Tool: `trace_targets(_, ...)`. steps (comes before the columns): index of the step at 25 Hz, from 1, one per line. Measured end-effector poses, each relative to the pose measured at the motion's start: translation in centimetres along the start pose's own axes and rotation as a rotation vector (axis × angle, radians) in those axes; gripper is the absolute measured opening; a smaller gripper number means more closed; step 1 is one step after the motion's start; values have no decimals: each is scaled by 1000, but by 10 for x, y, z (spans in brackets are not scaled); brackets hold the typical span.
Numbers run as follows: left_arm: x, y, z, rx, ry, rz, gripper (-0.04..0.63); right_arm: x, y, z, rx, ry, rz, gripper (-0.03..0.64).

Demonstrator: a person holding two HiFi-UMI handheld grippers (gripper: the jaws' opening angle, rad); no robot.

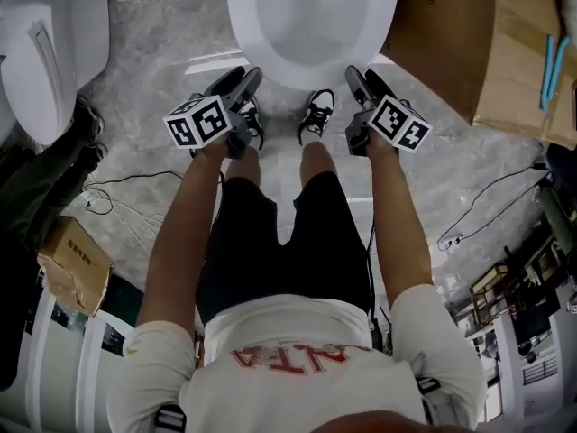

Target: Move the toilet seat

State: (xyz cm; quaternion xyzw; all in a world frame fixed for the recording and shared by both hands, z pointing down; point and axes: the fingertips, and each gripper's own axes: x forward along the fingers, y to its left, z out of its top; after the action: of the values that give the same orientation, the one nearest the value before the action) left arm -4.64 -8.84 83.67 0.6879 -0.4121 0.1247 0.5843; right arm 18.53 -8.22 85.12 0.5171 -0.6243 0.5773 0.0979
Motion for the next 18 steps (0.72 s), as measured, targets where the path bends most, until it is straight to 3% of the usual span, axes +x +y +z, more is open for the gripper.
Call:
trace_targets(5, 22, 13, -20, -73, 37, -4, 195, 11, -12, -10, 44, 14, -39, 238)
trace_targets(10, 34, 13, -21, -55, 61, 14, 195, 16, -18, -13, 102, 14, -38, 236)
trace_targets(18, 38, 16, -24, -79, 67, 56, 195, 17, -22, -18, 72, 29, -103, 204)
